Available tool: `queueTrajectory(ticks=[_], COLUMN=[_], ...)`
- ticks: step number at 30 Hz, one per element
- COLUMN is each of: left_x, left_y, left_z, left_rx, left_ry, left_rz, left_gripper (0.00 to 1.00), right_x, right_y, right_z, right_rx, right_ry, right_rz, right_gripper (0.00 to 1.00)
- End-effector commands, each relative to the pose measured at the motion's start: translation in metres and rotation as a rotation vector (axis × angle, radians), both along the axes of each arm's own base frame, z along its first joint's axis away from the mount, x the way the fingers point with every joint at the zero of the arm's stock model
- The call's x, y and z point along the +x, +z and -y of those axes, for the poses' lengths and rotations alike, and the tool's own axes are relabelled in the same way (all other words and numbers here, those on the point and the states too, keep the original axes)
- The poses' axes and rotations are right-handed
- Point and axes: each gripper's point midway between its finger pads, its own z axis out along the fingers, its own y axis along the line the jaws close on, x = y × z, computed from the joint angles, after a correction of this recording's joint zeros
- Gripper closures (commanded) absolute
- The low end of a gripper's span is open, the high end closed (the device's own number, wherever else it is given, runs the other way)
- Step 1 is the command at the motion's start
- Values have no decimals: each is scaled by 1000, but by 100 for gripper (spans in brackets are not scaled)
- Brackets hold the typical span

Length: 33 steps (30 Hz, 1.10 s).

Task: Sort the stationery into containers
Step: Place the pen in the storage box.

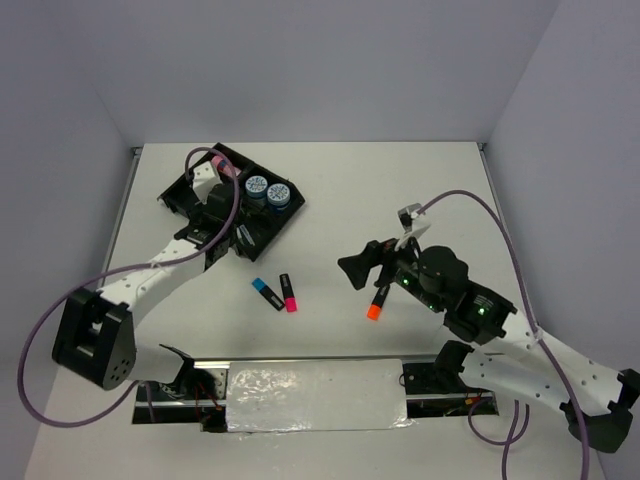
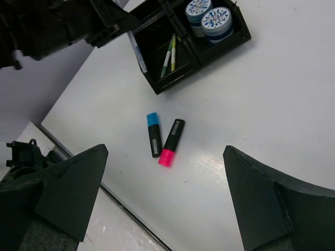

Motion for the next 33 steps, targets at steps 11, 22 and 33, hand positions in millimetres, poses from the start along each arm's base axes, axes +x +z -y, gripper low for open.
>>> queueTrajectory(ticks=[11,22,33], left_x=[66,65,-35], left_y=[0,-1,43], left_z=[-15,-4,27], left_rx=[-3,-105,-57], left_ry=[136,86,-59], left_rz=[147,115,-170], left_gripper=[80,1,1], right_x=[-31,-17,4], right_y=[-17,-63,-133], right_z=[20,29,63], right_rx=[74,-78,-264], right_ry=[38,-71,-418], right_rz=[-50,-159,-426], right_gripper=[0,0,0])
